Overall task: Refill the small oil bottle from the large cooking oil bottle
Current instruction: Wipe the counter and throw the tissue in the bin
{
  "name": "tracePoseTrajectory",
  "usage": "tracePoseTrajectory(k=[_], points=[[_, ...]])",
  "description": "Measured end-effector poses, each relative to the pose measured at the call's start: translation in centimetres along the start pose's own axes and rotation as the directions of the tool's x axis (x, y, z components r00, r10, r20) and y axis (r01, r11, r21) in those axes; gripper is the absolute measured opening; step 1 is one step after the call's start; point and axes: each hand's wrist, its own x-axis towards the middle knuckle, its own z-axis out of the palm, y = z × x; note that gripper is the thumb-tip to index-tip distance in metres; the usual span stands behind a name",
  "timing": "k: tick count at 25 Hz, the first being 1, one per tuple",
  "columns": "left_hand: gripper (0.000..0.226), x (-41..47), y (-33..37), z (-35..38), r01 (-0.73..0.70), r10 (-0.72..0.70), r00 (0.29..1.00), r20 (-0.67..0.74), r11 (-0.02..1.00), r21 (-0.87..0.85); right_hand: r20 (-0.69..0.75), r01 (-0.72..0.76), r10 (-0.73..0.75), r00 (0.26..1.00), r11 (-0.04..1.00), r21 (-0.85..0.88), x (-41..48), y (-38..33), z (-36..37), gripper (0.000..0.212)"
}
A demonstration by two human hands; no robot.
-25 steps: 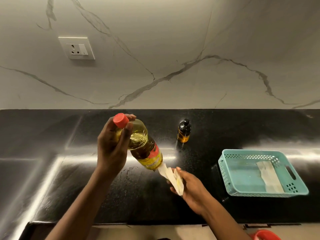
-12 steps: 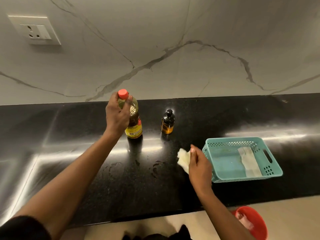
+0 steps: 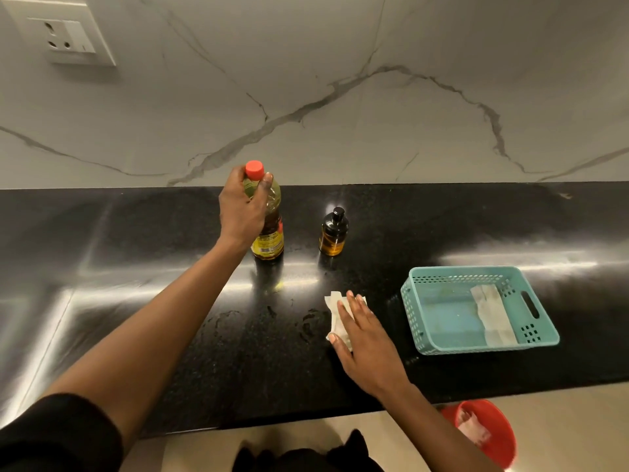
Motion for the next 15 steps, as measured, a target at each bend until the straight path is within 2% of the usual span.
tracePoseTrajectory(k=[3,5,7,9,13,15], points=[[0.032,0.1,0.6,0.1,0.039,-0.038,0.998,0.044,0.999,-0.013,0.16,-0.093,0.108,0.981,0.991,-0.097,0.6,-1.3,1.1,0.091],[0.039,0.2,0.5,-0.4,0.075,-0.074,0.991,0.114,0.997,-0.01,0.186,-0.125,0.148,0.971,0.983,-0.133,0.1,-2.4,2.2,0.1],[0.06,-0.1,0.8,-1.4,0.114,-0.11,0.973,0.205,0.993,-0.008,0.193,-0.105,0.127,0.973,0.987,-0.124,0.5,-4.4,2.9,0.105],[0.075,-1.2,0.7,-2.4,0.144,-0.14,0.966,0.219,0.99,0.0,0.198,-0.02,0.037,0.979,0.996,-0.087,1.4,-7.5,4.0,0.105],[0.055,-5.9,-2.1,-6.3,0.185,-0.19,0.968,0.164,0.982,0.045,0.276,0.243,-0.229,0.933,0.97,-0.018,-2.3,-11.7,6.6,0.098],[0.038,-8.9,-4.7,-8.9,0.232,-0.235,0.963,0.135,0.972,0.036,0.227,0.224,-0.209,0.951,0.974,-0.042,-4.9,-8.6,6.1,0.097]])
